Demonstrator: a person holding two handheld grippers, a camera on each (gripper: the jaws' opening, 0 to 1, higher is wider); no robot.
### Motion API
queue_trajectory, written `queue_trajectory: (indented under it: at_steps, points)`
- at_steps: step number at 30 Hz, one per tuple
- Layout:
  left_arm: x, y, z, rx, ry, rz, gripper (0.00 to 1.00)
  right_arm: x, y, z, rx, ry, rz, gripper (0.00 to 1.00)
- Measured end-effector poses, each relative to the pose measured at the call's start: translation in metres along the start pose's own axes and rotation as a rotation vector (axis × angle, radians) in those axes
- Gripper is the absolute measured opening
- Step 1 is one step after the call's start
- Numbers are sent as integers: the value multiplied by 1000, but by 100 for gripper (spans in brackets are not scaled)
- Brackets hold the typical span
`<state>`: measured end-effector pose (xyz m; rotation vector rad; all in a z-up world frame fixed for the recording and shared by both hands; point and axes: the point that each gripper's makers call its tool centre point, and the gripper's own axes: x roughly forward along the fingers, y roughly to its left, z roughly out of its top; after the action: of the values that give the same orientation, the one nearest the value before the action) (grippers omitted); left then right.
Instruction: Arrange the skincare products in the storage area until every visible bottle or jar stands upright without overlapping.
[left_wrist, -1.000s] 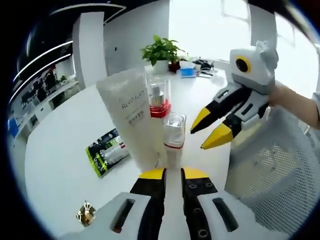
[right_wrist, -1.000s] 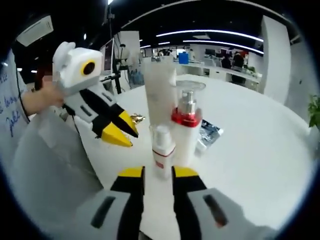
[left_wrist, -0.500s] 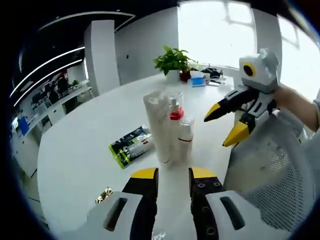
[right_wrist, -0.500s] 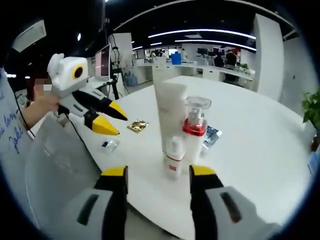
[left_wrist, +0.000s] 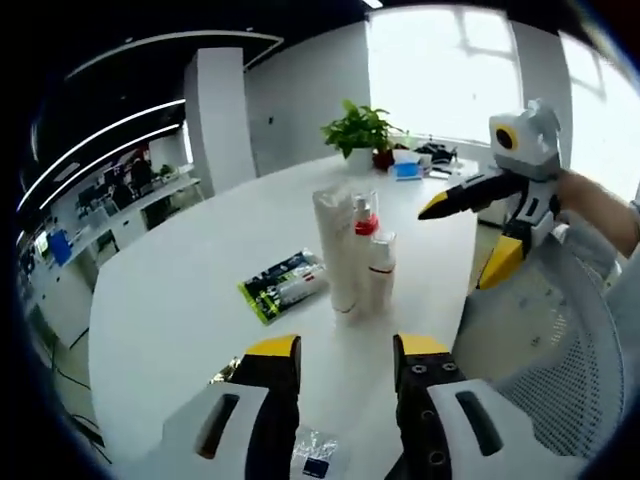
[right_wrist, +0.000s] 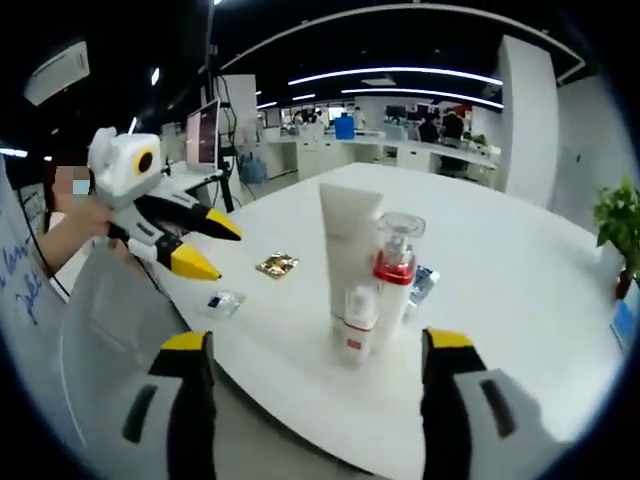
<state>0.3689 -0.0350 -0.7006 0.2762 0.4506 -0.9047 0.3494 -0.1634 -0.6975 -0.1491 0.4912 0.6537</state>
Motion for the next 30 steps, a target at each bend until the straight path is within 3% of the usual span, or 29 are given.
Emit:
queue_trajectory:
  at_steps: [5,7,15,19,23,30]
  points:
    - [-7,1,-3,9,-6,13,34,-2,6,0,4,-4,0,94]
    - [-10,0,-1,-23,-22,19,34,-4,10,-1,7,-4,6,96]
    - [-20,-1,-2,-37,-36,41,33,-9,14,-3,14,-7,-1,96]
    - [-28,5,-1,-52,-58,77,25,-11,16,-2,9,-7,3,96]
    - [-32,7,-4,-116,-51,83,39,-13,18,0,-10,-2,7,98]
    - [-37,13,0,-124,-53,117,47,-15,13,4,-27,-6,5,99]
